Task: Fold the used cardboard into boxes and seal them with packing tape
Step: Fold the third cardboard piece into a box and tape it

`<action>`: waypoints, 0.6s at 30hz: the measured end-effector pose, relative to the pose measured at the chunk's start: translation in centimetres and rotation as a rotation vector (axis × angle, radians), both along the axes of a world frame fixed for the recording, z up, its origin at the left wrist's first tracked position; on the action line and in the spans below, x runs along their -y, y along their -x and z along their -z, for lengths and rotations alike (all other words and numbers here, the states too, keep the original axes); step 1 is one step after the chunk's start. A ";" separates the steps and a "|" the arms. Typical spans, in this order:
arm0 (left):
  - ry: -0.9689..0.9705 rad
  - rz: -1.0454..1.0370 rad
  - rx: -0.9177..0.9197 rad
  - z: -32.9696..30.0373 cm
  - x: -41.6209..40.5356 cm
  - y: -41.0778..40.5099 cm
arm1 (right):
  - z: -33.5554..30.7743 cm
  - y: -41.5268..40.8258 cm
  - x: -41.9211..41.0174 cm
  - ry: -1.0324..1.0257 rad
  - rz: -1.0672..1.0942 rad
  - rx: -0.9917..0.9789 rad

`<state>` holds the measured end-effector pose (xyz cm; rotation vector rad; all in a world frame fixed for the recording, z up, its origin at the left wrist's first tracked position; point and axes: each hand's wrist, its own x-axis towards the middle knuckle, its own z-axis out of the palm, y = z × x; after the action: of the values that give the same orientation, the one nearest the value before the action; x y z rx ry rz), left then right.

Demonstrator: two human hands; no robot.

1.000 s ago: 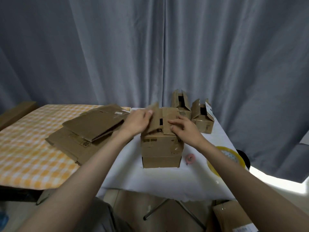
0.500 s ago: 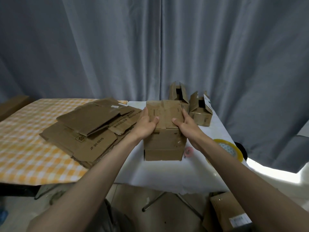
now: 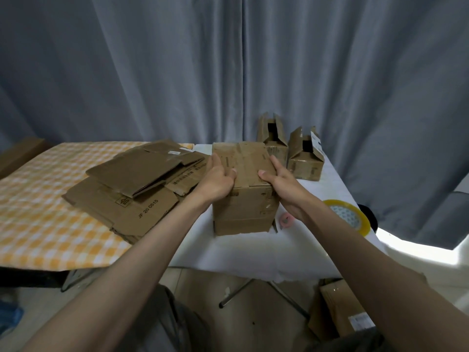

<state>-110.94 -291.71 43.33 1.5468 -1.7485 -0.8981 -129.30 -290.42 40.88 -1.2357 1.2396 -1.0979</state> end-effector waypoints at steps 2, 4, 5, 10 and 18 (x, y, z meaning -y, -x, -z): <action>-0.011 -0.002 -0.001 -0.1 -0.1 -0.3 | 0.2 -0.1 -0.3 -0.010 -0.004 -0.008; -0.029 0.008 -0.002 -0.1 -0.2 -0.8 | 0.2 -0.4 -0.5 -0.003 -0.006 -0.027; -0.038 0.015 0.000 -0.1 -0.4 -1.1 | 0.1 -0.5 -0.6 -0.001 -0.009 -0.040; 0.056 -0.004 -0.013 1.0 -2.0 -1.7 | 0.4 -0.9 -1.4 0.008 -0.002 -0.053; 0.096 0.018 -0.006 1.7 -2.4 -2.1 | 1.0 -1.2 -1.9 -0.002 -0.006 -0.052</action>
<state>-108.85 -289.28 41.65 1.4677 -1.7774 -0.8138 -128.15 -288.48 39.90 -1.2724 1.2752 -1.0662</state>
